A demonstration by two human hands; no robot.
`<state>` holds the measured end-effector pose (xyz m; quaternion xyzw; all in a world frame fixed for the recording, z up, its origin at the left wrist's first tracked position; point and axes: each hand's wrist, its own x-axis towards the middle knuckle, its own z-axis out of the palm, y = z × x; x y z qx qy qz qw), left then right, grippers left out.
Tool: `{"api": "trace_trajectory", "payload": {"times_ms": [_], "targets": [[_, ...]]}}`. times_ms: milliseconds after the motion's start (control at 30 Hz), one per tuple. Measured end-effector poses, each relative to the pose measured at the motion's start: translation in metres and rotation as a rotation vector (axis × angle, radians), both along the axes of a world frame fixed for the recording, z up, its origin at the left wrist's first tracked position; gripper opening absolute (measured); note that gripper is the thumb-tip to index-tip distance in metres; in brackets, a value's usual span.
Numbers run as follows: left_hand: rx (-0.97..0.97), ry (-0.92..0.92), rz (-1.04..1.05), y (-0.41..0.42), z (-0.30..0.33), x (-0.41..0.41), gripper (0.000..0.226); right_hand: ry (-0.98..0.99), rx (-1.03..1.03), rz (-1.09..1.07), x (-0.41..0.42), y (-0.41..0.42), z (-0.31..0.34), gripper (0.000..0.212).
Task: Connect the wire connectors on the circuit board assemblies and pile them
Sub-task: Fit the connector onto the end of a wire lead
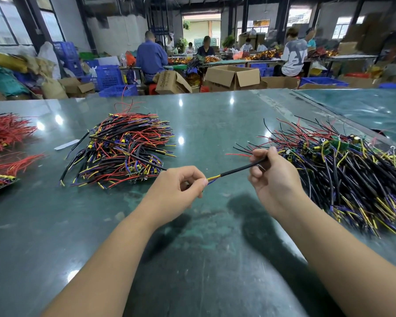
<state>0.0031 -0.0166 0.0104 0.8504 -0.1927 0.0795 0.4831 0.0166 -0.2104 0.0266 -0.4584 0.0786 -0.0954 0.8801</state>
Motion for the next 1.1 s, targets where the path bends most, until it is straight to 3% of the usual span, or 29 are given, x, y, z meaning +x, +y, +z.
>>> {"api": "trace_trajectory", "payload": {"times_ms": [233, 467, 700, 800, 900, 967, 1033, 1100], "targets": [[-0.03, -0.022, 0.002, 0.0, -0.001, -0.002, 0.016, 0.06, 0.255, 0.042, 0.0, -0.005, 0.004, 0.043], [-0.066, 0.041, -0.06, -0.005, -0.002, -0.004, 0.016, 0.098, 0.274, -0.004, 0.0, -0.011, 0.01, 0.05], [-0.072, 0.075, -0.106, -0.007, -0.004, -0.001, 0.012, 0.119, 0.403, -0.017, 0.006, -0.012, 0.001, 0.038], [-0.075, 0.089, -0.068, -0.004, -0.007, 0.001, 0.016, 0.146, 0.343, -0.017, 0.007, -0.009, -0.003, 0.041], [-0.055, 0.064, 0.01, 0.0, -0.008, 0.002, 0.013, 0.178, -0.048, -0.161, 0.006, -0.006, -0.002, 0.035], [-0.037, 0.041, 0.049, 0.002, -0.008, 0.003, 0.012, 0.174, -0.541, -0.305, 0.003, -0.007, -0.004, 0.071], [0.0, 0.013, 0.057, 0.001, -0.008, 0.003, 0.013, -0.092, -1.109, -0.468, -0.004, -0.001, -0.011, 0.078], [0.025, -0.009, 0.033, -0.001, -0.008, 0.002, 0.018, -0.48, -1.457, -0.438, -0.013, 0.01, -0.014, 0.056]]}}
